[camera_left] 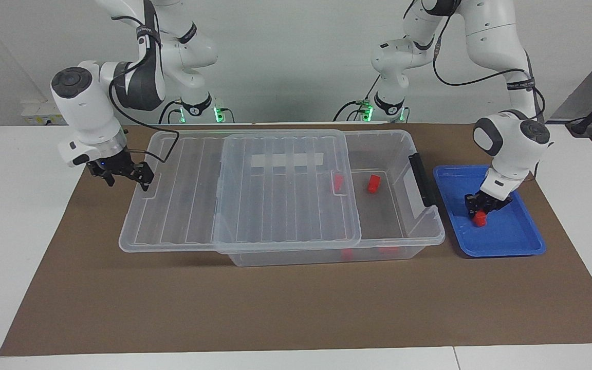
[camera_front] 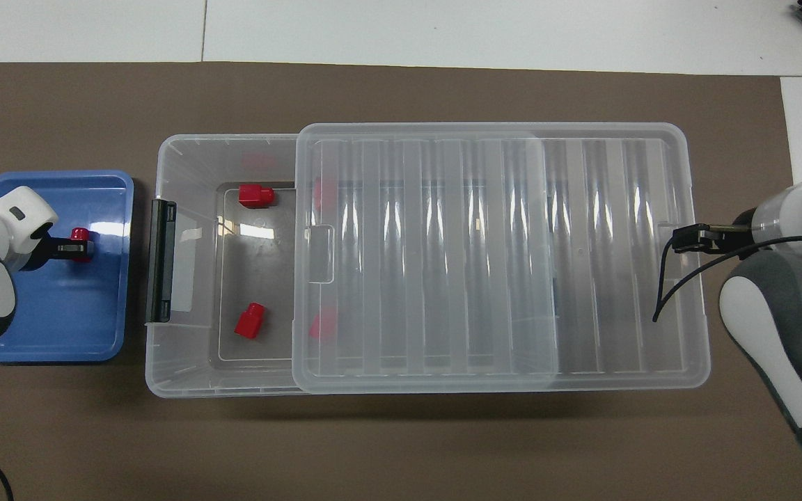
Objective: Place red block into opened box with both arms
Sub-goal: 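Carry the red block from the blue tray over the open box with the left gripper, then lower the red block into the box with the left gripper, then open the left gripper to release the red block inside the box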
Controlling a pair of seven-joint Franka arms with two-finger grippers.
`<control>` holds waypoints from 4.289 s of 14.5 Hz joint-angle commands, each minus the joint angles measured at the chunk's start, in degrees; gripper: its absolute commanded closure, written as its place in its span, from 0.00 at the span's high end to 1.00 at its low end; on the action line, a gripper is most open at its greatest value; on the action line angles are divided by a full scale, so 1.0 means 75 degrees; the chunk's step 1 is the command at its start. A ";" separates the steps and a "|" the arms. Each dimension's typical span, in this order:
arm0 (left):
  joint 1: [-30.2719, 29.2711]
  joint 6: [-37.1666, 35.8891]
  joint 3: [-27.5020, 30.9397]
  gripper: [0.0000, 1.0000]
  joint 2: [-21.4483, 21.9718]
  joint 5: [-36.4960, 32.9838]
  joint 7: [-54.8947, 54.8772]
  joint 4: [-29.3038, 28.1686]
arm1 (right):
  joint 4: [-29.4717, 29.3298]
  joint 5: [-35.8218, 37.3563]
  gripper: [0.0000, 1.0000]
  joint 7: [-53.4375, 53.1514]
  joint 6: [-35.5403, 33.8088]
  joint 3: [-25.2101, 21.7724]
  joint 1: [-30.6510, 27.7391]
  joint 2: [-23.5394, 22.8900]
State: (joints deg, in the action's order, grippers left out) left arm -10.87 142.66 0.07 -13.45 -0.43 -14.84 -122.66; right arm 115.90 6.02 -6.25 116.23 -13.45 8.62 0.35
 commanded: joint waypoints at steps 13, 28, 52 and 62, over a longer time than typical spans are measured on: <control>0.1974 -0.4489 -0.0220 0.00 0.0773 0.0081 0.3392 0.2865 | -0.0956 0.0100 1.00 0.0283 -0.1164 0.0047 -0.0048 0.0070; 0.3861 -0.3237 -0.0396 0.00 0.2111 0.0081 0.6102 0.0792 | -0.2516 -0.0803 1.00 0.0318 -0.3251 0.0082 -0.0036 0.0305; 0.4203 0.0279 -0.0361 0.00 0.0563 -0.0176 0.6221 -0.0462 | -0.2938 -0.0686 1.00 0.0341 -0.3474 0.0188 0.0045 0.0141; 0.4179 0.0619 -0.0349 0.00 0.0211 -0.0211 0.6197 -0.0533 | -0.2927 -0.0709 1.00 0.0318 -0.3474 0.0188 0.0046 0.0153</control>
State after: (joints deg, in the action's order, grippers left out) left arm 20.05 145.73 -3.17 -11.10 -0.95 31.47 -126.26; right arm 94.64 1.01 -4.92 90.31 -12.09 9.21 1.83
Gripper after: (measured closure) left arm 0.656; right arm 0.000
